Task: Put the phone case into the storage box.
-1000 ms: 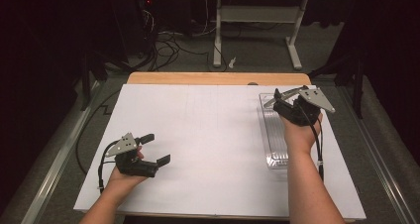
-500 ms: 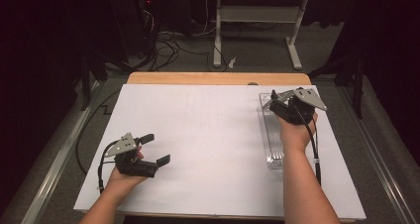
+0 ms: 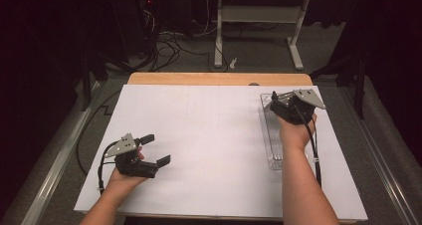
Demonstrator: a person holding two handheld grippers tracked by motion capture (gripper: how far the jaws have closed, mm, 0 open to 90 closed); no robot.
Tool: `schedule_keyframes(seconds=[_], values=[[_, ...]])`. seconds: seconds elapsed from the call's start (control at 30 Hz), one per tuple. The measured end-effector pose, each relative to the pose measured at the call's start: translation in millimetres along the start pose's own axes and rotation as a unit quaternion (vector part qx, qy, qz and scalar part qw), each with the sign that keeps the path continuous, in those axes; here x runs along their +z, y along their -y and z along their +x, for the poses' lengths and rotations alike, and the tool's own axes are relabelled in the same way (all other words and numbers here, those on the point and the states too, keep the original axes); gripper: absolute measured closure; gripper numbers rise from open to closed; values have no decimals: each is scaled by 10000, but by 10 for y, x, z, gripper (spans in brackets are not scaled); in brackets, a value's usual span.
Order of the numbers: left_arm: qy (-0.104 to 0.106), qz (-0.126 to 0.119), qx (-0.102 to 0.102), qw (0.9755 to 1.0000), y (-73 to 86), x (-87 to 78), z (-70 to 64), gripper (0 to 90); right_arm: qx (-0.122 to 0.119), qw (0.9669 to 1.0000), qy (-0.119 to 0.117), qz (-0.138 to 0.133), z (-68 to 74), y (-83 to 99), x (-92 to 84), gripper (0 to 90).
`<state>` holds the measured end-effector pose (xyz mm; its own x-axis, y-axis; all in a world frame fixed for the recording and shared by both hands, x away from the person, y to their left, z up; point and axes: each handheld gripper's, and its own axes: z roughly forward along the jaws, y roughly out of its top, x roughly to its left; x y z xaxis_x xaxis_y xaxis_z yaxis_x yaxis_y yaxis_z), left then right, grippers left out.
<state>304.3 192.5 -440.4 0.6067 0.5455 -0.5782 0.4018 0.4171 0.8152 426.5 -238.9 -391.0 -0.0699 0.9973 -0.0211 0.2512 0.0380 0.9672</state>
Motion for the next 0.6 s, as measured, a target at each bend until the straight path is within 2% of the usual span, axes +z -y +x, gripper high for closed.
schedule_keyframes(seconds=[0.6], values=[[10,23,-18,10000,0,-3,2,9,58,9999,92,39,3,25,75,146]])
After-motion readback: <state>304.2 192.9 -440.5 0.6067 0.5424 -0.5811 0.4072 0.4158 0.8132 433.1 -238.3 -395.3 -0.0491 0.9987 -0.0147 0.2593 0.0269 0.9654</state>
